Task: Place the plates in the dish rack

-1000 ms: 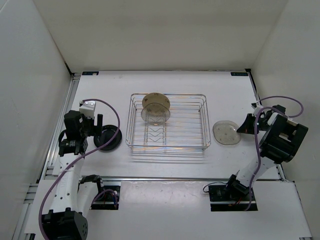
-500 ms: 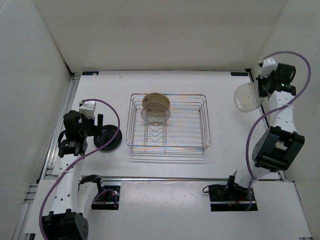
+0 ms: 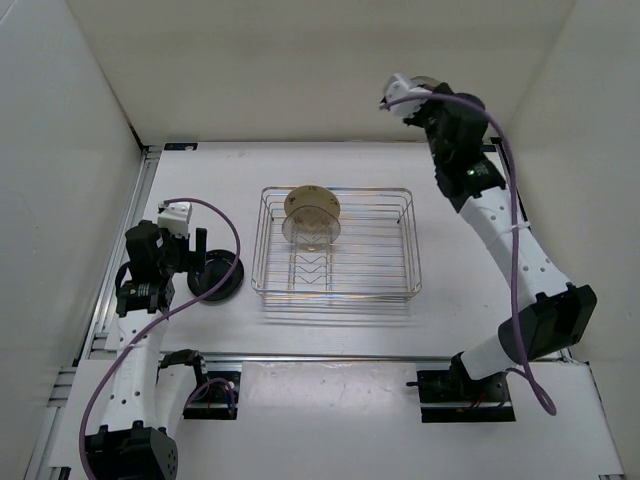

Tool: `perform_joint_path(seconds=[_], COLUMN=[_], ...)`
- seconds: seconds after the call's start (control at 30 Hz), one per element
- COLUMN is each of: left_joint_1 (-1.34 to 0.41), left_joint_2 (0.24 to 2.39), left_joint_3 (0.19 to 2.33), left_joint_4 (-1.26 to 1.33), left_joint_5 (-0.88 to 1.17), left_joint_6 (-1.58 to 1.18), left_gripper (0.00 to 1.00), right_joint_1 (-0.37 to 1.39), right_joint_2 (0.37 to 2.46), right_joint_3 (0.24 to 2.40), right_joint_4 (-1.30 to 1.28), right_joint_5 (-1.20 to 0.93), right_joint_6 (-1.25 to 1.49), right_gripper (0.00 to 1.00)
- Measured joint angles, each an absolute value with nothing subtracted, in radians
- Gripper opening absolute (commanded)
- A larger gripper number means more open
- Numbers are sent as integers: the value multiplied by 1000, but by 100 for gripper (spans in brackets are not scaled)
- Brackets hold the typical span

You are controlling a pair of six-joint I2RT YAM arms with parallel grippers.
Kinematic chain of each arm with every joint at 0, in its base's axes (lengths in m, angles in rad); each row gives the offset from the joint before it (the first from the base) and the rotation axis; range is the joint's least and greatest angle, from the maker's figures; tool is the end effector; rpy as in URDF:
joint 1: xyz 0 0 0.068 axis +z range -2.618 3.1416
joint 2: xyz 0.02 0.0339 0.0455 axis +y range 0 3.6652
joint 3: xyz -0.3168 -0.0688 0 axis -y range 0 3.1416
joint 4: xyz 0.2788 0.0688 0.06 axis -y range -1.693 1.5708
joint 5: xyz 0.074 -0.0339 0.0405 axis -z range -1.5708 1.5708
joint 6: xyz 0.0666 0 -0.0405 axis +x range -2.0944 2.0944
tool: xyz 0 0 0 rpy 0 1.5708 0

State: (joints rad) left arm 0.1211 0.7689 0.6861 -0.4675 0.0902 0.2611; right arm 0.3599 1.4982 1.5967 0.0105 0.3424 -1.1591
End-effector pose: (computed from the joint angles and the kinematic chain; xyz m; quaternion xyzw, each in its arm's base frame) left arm 0.1940 0.0176 0.2971 0.0829 0.8681 0.0540 0.4865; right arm 0.3865 0.1215 0.5315 -0.3609 0.5644 -0.3902 0.6316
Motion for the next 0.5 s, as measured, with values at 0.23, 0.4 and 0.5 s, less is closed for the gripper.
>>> perform_joint_path(seconds=[0.23,0.4,0.5], left_joint_1=[121,121,121], left_joint_2=[769,769,769], left_joint_3=[686,686,686], left_joint_4=[-467,-467,-467], left_joint_5=[99,102,103], left_joint_6=[261,262,262], left_gripper=[100,100,100], right_joint_1=[612,703,725], right_joint_2=[1432,1422,1424], right_joint_3=[1491,1469,1489], right_joint_4=[23,-30,-106], right_joint_5=[276,195,144], right_joint_6=[-1269,-1256,-1193], right_gripper=[0,0,0])
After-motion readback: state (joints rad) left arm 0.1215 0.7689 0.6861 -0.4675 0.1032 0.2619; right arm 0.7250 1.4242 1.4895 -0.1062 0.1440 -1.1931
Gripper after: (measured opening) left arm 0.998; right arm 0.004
